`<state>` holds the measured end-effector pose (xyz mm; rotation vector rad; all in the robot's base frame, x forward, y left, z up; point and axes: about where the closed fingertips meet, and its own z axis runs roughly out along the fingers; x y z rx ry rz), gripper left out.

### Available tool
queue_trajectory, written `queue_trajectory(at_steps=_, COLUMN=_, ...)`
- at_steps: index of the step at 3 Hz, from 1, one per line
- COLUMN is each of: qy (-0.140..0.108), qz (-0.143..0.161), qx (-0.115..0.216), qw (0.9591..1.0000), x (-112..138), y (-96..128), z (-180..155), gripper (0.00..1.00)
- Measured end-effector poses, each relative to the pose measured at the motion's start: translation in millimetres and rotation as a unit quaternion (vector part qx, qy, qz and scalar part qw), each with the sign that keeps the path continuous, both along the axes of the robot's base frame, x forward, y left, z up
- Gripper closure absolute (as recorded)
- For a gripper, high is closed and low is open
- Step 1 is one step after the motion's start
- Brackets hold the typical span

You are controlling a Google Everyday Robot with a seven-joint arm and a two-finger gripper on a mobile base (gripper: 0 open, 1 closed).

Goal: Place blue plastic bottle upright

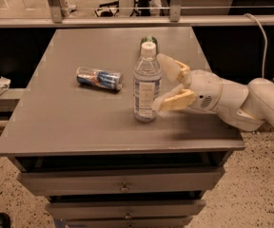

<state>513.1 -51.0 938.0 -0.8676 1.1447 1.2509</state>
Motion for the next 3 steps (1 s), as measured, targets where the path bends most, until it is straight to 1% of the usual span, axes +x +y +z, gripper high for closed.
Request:
queue_trajectory(at_steps=1, qy=-0.015, qz=-0.001, qx=-0.036, qw=0.9992, x=-1, y=-12, z=-1, gripper=0.00)
queue_trajectory(at_steps=2, qy=-0.041, qz=0.004, qx=-0.103, qw=0.9938, x=1, y=-32, z=3, gripper=0.00)
queue_trajectory(at_steps=3, qy=-0.056, qz=-0.005, qx=-0.114, qw=0.9918, x=5, y=-50, z=9, gripper=0.00)
